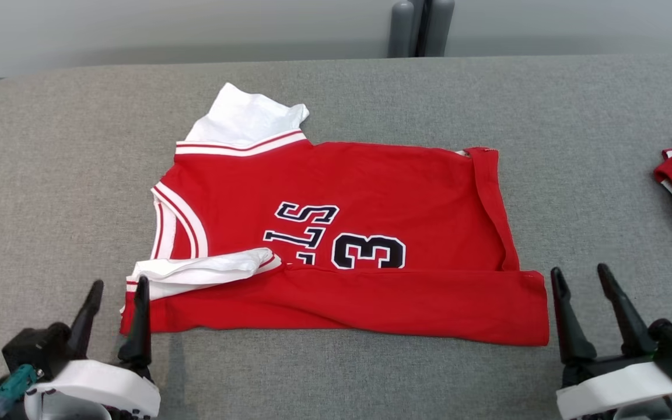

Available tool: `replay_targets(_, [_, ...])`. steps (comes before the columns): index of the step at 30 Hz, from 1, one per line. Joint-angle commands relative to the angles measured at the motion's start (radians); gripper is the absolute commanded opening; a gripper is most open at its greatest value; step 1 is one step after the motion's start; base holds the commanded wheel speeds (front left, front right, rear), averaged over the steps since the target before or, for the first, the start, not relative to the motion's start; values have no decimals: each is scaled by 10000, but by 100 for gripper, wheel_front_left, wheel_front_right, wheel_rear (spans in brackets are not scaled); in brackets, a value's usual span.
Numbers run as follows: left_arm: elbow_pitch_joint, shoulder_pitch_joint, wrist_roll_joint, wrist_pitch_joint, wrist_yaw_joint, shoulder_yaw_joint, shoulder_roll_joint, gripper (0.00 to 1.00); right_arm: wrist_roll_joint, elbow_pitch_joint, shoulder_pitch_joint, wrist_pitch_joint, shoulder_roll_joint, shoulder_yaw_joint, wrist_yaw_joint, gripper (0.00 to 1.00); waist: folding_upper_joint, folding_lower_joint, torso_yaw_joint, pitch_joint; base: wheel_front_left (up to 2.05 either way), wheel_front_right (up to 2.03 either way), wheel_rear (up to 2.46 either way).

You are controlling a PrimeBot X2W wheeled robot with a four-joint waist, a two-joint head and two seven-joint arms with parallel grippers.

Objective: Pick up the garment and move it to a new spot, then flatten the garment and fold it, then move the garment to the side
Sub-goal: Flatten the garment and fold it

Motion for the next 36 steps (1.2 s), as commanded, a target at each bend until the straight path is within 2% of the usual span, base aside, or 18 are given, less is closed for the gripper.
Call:
replay_targets(1, [247,-12,-114,-61,-76,9,-67,100,102,165,79,-43,-29,76,-1,100,-1,0,-44,104,0,0,0])
replay_targets(7, [1618,-165,-623,-153,-477,-34,-392,100,470,1288,304,-148,88,444,0,100,-1,0,25,383,0,0,0])
replay_targets(13, [2957,-677,-983,-162,-957,-24,-433,100,889,2219,48,-171,143,706,-1,100,-1,0,13,515,0,0,0])
replay_targets(22, [4517,-1288,-1369,777,-1382,-228,-378,100,1188,2997,-502,-48,177,1117,0,100,-1,0,-61,574,0,0,0])
replay_targets(23, [4615,-1338,-1339,832,-1382,-276,-351,89,1233,3041,-542,-28,177,1165,0,82,-1,0,-60,582,0,0,0])
replay_targets(24, [4692,-1368,-1335,905,-1430,-329,-338,60,1286,3073,-590,-14,179,1230,0,49,-1,0,-58,590,0,0,0])
replay_targets(25, [4742,-1370,-1333,991,-1481,-405,-328,18,1349,3086,-630,-14,181,1299,0,38,-1,0,-55,596,0,0,0])
replay_targets(26, [4775,-1386,-1335,1011,-1503,-432,-322,0,1438,3044,-661,-59,182,1343,0,11,-1,0,-50,600,0,0,0])
replay_targets(27, [4797,-1408,-1337,1000,-1517,-464,-338,0,1485,2988,-692,-68,181,1371,0,0,-1,0,-49,603,0,0,0])
replay_targets(31, [4568,-1437,-1199,688,-1502,-503,-257,0,1597,2644,-719,-95,95,1323,0,0,-1,0,-16,550,0,0,0])
replay_targets(36, [3644,-1349,-1021,461,-1372,-521,-70,0,1456,1944,-427,7,-101,815,-1,0,-1,0,41,403,0,0,0])
